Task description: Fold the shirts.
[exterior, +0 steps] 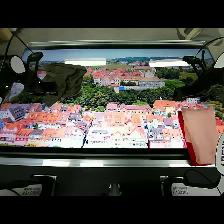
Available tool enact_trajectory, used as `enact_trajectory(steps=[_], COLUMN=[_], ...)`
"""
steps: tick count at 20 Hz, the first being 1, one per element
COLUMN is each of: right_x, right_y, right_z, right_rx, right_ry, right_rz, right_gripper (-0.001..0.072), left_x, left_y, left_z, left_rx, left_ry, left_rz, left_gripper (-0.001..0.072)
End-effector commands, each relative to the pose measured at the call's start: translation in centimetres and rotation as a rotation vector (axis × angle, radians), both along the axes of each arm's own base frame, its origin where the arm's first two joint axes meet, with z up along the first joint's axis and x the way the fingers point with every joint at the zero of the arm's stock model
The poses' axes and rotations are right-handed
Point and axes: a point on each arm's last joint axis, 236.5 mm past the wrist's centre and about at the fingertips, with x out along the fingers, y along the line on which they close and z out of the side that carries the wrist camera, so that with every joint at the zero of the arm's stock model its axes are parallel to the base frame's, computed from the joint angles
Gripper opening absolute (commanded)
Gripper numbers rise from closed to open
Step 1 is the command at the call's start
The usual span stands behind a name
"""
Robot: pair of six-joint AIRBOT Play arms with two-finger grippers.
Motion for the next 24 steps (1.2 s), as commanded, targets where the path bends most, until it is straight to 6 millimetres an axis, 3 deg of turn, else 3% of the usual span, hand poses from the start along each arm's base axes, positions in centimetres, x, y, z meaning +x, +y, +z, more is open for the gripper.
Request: enact_trajectory(steps=[1,15,19,24], right_x=[0.0,0.0,0.0,5.4], right_y=[0.0,0.0,0.0,-1.0], right_z=[0.0,0.0,0.0,1.4], right_rx=[0.0,0.0,0.0,-0.031], right_ry=[0.0,0.0,0.0,-0.232], right_rz=[0.001,0.001,0.001,-0.044], right_gripper=[0.0676,0.0676,0.0676,0.0676], left_x=[0.0,0.4,5.1,10.2], left_y=[0.0,0.0,-0.6,-2.5], left_z=[0.0,0.0,1.2,3.6], left_rx=[0.0,-0.001,-0.022,-0.14], left_ry=[0.0,-0.014,-0.209,-0.439], left_rz=[0.0,0.0,-0.004,0.053], left_gripper=[0.0633,0.0633,0.0633,0.0634])
